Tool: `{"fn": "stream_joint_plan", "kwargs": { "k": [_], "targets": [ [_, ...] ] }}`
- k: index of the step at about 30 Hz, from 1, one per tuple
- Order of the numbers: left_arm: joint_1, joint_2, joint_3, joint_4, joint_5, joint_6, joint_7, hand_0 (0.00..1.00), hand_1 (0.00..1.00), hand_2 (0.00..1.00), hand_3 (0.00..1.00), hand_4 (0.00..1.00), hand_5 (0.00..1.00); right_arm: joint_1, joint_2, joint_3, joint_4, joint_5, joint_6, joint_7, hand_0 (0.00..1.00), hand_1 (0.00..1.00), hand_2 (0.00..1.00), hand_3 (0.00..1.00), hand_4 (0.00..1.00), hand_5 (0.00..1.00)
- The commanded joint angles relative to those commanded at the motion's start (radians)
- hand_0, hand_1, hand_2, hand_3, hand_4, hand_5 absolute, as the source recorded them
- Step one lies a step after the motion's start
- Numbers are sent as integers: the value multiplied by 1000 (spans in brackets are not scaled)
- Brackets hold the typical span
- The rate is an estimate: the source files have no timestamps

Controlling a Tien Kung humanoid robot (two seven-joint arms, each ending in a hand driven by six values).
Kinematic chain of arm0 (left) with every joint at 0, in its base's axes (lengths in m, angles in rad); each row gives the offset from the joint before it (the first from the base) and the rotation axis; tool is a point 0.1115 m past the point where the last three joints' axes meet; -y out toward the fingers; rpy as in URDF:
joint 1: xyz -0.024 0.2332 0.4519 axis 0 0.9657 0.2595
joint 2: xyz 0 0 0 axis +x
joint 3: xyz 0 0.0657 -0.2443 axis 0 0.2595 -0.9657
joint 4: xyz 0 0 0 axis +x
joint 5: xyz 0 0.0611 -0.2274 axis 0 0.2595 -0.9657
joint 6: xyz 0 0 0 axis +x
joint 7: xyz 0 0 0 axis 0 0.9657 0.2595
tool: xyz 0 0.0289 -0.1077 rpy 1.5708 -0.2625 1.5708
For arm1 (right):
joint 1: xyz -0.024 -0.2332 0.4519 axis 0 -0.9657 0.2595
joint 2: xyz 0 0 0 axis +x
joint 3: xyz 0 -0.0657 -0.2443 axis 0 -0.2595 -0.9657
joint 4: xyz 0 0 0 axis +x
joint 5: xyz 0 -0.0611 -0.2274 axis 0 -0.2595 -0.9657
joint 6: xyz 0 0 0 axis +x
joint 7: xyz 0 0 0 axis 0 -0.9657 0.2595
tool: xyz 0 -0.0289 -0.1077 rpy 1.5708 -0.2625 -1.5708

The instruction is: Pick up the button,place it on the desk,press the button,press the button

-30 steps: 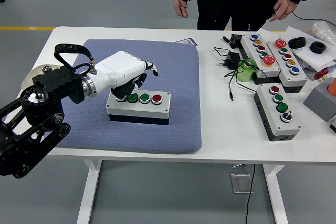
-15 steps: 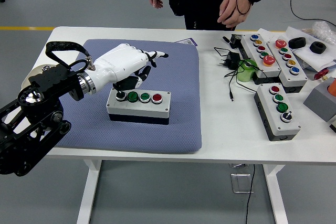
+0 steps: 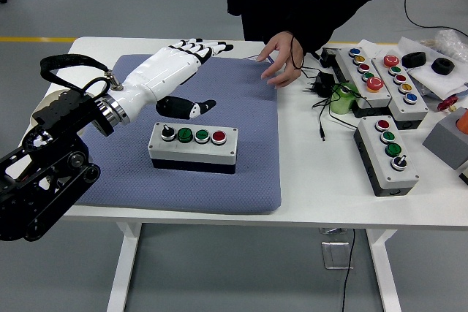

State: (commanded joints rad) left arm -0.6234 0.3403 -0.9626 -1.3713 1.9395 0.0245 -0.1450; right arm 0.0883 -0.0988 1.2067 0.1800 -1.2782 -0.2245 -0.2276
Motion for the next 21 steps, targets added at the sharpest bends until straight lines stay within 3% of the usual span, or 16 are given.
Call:
{"fn": "stream_joint_plan", "kwargs": {
  "k": [3,4,11,21],
  "targets": [
    [3,0,2,32,-123,-40,-1,979,988,998,998,998,702,1,0,-1,0,0,0,0,751,704,715,584,183,136],
    [6,-1,1,40,-168,-43,0,990,988,998,998,982,998,0,0,-1,0,0,0,0,751,704,715,584,183,136],
    [31,-10,-13,104,-467,-32,30,991,982,998,998,953,998,-3,0,-2,0,-2,0,-2,750,704,715,584,182,138],
    [57,-12,-106,188,-883,58,58,983,971,998,998,927,998,-11,1,-4,0,-8,0,-6,750,704,715,584,182,134]
  ]
}}
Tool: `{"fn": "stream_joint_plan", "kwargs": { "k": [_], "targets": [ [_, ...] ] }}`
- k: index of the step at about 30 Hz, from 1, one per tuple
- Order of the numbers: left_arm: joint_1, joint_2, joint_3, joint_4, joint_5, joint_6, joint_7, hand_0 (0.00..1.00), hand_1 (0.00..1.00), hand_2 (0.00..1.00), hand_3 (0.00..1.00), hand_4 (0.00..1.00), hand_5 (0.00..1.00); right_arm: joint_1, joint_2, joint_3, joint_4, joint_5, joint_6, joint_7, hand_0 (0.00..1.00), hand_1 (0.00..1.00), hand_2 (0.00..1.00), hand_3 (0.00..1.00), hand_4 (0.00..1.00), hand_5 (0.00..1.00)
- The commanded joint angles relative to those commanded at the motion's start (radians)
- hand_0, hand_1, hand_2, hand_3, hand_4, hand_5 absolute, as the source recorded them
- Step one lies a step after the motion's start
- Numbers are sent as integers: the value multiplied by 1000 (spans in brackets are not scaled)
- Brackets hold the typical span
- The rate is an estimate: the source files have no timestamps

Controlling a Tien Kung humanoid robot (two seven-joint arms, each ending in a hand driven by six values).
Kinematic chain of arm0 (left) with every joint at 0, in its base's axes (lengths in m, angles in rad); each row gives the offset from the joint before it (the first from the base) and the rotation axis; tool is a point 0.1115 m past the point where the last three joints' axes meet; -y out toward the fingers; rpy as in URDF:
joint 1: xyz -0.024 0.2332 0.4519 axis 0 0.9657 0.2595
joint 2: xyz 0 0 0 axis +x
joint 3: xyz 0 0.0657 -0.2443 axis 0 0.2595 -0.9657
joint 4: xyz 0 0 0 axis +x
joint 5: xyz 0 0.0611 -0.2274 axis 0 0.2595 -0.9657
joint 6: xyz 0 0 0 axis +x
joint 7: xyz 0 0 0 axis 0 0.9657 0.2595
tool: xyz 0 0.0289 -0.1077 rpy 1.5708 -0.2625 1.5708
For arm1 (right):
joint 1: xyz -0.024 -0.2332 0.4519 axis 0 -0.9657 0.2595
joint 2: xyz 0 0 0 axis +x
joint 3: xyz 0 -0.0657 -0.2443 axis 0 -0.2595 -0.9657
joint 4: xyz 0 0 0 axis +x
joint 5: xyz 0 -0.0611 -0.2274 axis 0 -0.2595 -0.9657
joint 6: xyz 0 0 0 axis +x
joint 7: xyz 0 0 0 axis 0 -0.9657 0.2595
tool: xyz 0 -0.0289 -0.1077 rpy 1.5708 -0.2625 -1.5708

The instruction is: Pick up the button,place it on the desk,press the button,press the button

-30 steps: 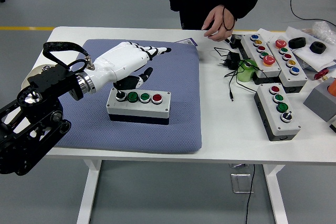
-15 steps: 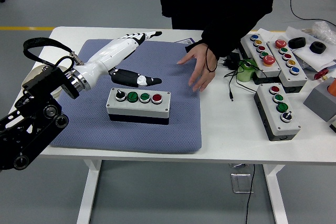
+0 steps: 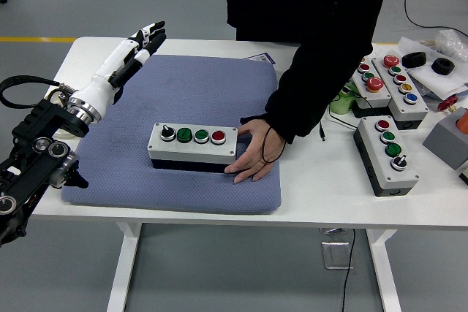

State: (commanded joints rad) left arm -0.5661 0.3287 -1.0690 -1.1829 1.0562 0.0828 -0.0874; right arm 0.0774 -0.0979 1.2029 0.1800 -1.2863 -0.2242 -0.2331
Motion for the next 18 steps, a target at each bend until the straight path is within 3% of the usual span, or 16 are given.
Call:
{"fn": "stream_joint_plan", "kwargs": {
  "k": [5,10,18],
  "targets": [
    [23,8,-45,55,-193,-14,9,948,937,998,998,897,998,-2,1,-2,0,3,0,0,750,704,715,584,183,136],
    [50,36,-93,104,-394,-38,21,921,924,978,978,888,998,2,2,-3,0,2,0,1,751,704,715,584,183,137],
    [82,45,-173,135,-418,-48,20,906,911,959,957,885,998,5,4,3,0,-4,0,0,751,704,715,584,183,137]
  ]
}}
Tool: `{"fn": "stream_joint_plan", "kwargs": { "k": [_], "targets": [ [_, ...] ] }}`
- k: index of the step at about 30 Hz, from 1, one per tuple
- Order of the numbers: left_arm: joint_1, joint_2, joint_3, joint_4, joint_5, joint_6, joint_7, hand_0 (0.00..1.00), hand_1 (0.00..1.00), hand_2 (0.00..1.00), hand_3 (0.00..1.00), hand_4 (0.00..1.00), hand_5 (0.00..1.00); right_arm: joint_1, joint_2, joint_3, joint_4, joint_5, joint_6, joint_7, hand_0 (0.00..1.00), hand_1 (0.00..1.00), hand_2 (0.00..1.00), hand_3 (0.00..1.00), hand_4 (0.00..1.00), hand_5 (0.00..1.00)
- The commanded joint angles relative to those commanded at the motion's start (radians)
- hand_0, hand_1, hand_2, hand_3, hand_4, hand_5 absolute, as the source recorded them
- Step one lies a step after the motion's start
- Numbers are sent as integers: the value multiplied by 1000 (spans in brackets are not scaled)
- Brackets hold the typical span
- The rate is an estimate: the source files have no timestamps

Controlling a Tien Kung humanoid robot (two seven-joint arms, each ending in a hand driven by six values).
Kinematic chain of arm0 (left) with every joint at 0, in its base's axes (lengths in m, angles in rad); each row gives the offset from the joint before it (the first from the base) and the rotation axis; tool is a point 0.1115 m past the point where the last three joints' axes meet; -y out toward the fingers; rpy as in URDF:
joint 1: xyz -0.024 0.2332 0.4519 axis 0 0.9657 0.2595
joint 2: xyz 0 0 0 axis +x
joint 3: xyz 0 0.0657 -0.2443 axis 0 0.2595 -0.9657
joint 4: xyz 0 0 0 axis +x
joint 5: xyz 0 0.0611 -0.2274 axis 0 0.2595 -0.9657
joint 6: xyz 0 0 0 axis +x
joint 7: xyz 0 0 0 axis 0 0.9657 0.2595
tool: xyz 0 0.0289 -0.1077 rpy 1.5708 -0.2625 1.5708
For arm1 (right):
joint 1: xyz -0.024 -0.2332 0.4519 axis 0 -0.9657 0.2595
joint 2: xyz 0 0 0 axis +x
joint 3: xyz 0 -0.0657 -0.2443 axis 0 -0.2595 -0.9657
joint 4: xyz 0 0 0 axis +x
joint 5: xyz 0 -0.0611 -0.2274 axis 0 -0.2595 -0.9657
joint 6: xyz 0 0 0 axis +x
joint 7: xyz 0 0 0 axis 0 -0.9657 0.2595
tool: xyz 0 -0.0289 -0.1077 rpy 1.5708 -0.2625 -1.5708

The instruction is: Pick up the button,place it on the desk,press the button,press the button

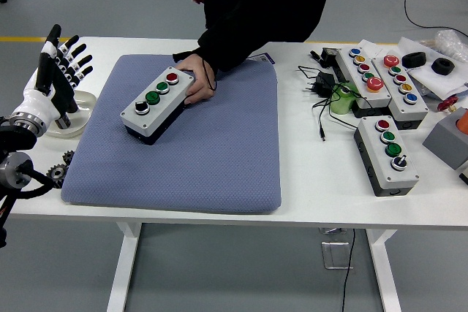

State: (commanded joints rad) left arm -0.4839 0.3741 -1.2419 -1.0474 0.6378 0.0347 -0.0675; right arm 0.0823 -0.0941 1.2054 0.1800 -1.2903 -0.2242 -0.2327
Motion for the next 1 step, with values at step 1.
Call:
{"fn": "stream_joint_plan", "kwargs": {
  "k": [1],
  "targets": [
    [3,0,-9,3,0,1,-1,906,911,959,957,885,998,0,0,0,0,0,0,0,751,704,715,584,183,137]
  ]
}}
